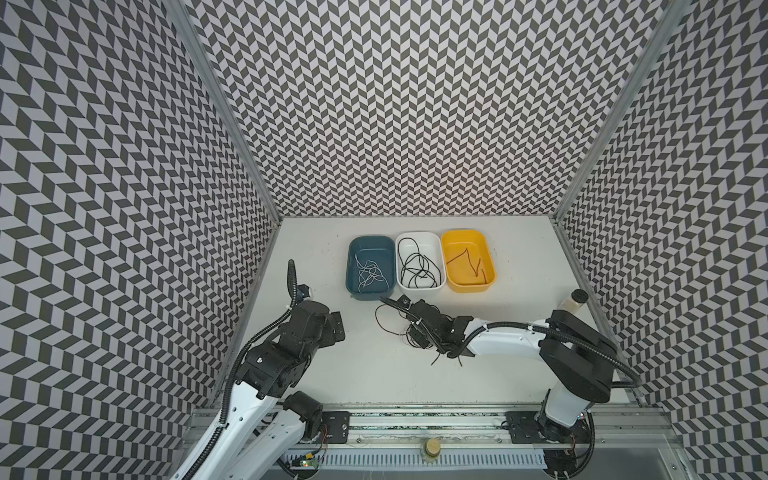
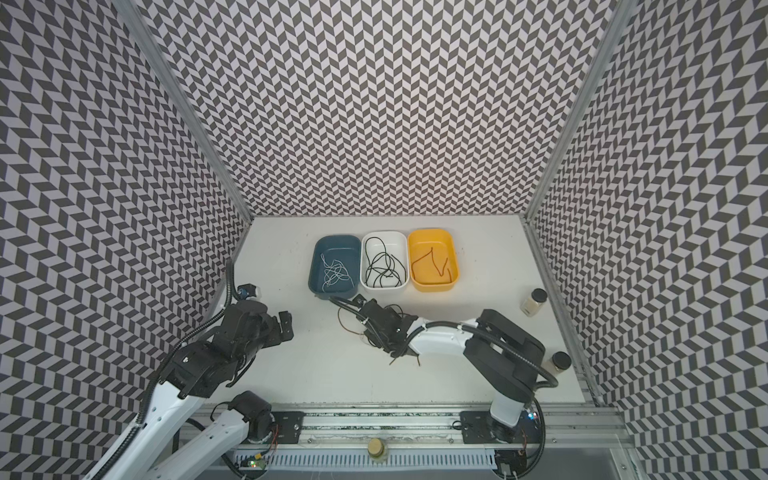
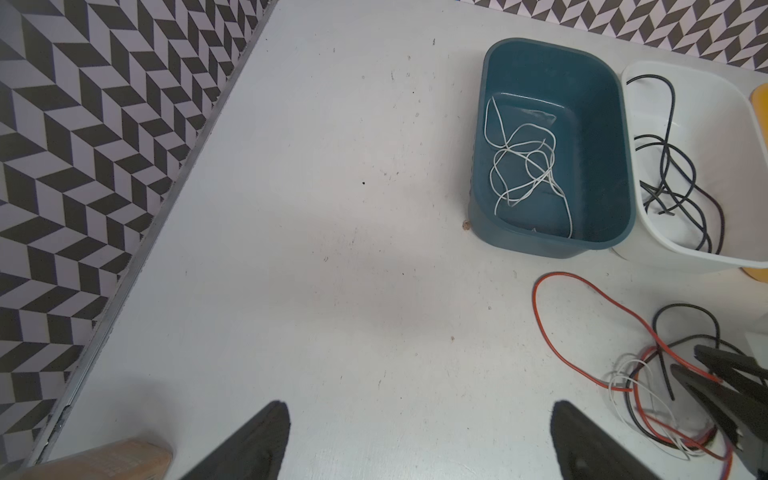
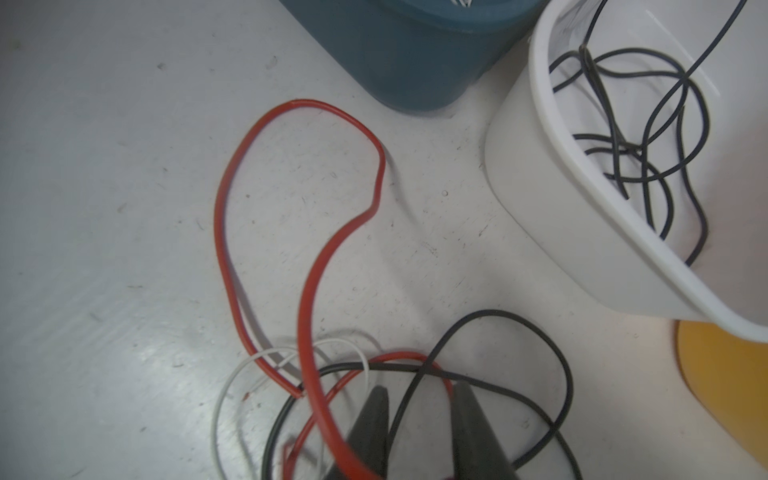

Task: Untangle the cables
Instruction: 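Lower the right gripper and pinch a red wire in the pile, then lift the red wire and carry it over the yellow bin with the right gripper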

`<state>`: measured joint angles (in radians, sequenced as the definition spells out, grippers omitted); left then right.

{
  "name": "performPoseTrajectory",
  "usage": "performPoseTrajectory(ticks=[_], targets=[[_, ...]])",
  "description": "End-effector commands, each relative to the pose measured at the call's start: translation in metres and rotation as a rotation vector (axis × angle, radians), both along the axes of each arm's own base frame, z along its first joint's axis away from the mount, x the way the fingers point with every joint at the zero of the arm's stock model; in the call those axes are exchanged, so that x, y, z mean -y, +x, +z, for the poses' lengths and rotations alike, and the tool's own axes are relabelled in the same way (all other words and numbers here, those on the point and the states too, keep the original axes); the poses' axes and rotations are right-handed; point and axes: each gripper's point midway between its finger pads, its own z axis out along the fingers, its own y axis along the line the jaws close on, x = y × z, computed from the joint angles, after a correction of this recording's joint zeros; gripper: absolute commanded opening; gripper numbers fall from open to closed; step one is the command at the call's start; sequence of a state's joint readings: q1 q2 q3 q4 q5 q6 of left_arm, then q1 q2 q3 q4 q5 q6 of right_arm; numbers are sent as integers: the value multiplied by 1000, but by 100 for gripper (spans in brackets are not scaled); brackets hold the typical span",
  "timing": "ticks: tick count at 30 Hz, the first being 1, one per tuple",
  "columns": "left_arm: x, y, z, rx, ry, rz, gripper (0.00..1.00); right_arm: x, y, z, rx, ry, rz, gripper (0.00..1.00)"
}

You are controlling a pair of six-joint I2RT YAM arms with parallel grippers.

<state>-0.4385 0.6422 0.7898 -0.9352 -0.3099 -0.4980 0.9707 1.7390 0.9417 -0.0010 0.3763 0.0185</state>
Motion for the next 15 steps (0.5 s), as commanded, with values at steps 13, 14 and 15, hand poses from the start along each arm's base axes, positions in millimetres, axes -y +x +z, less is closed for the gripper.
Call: performPoseTrajectory(ticks=[13,14,15], targets=[[-1,3,-1,-4,-3,7,100,28,-5,101,175,155,-41,0],[-1,3,-2,-7,-3,5,100,33,-8,112,190,172,-43,0],[0,3,-2,-7,-5,5,100,38,-11,123,201,188,-48,0]])
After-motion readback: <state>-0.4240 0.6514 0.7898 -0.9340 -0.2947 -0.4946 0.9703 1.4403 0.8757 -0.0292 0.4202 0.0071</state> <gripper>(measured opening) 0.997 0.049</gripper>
